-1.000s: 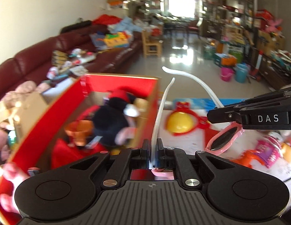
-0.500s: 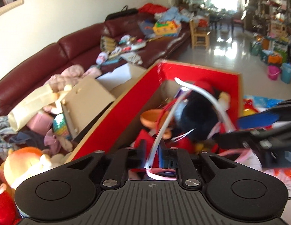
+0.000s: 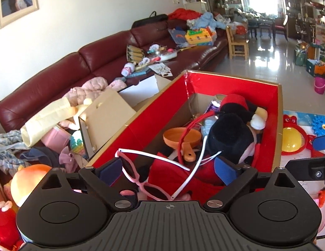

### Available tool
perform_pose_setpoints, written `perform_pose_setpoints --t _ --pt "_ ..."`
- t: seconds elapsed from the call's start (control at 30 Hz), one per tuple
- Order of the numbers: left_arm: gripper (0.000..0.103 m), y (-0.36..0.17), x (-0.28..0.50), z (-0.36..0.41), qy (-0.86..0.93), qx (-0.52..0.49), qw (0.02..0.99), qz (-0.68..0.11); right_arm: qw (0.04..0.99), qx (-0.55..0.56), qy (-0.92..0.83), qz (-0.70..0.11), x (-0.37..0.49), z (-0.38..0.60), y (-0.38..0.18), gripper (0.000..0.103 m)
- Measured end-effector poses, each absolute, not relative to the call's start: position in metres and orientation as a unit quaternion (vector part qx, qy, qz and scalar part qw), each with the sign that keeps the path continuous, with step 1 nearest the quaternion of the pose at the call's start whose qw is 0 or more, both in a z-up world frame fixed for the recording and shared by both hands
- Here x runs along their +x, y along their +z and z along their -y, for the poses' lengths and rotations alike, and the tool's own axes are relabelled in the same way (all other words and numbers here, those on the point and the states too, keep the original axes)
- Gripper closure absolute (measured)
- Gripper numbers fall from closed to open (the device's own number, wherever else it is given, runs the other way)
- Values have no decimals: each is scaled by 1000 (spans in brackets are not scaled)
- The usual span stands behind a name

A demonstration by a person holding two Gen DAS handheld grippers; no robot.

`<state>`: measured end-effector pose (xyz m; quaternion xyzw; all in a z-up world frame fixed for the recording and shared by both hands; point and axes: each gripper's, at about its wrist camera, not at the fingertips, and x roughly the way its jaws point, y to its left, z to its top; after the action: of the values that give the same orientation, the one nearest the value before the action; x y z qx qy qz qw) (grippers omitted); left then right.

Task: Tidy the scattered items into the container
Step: 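Open both grippers to release the pink sunglasses into the red box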

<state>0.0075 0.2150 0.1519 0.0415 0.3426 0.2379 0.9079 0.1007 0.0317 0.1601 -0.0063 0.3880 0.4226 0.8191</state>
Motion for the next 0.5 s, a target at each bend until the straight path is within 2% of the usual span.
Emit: perform_pose_setpoints --t 0.5 --pt "2 154 18 -167 197 97 914 -340 822 7 414 -391 108 5 161 10"
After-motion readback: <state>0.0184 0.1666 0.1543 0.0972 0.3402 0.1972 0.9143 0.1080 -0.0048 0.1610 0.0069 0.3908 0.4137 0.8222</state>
